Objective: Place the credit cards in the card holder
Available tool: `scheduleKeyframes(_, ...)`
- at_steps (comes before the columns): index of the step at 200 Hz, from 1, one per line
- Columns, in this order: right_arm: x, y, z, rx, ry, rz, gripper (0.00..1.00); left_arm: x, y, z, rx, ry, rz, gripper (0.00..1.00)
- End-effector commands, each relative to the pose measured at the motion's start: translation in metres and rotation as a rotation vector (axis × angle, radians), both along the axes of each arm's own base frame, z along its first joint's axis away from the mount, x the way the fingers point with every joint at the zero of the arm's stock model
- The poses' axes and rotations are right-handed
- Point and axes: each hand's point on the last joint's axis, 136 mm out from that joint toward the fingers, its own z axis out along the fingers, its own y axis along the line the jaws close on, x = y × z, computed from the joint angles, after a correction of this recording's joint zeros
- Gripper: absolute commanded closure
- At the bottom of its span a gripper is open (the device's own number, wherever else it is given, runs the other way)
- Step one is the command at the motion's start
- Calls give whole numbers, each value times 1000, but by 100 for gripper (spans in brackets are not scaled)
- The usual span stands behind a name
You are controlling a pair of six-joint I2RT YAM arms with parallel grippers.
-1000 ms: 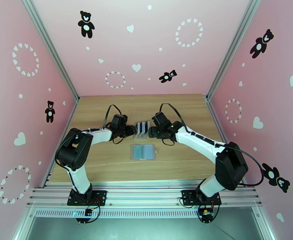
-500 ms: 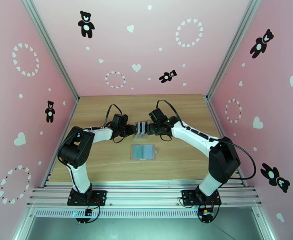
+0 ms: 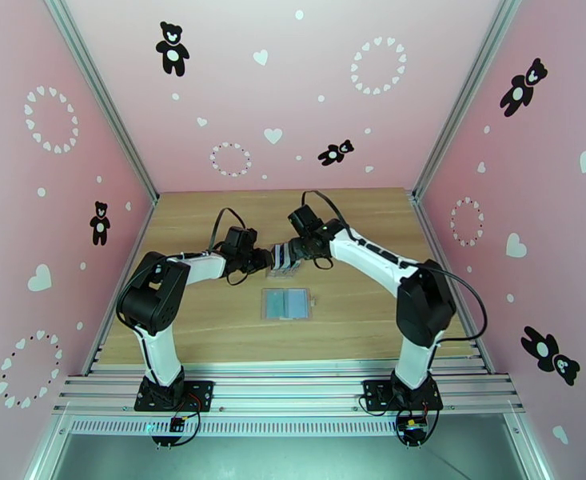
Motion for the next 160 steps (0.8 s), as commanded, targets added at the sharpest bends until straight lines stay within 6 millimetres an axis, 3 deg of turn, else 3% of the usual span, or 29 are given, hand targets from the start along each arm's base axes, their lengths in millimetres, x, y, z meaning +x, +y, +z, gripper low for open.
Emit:
scheduleKeyframes(1,6,-4,-10,-53,29,9,36,-9,6,-17,44,55,-10,65)
scheduleKeyframes(59,16,5,-22,-53,53,19,36,-8,6,-18,49,56,-10,65)
scheduleKeyframes(160,13,8,-44,-74,104,34,36,-9,7,-16,47,53,-9,67)
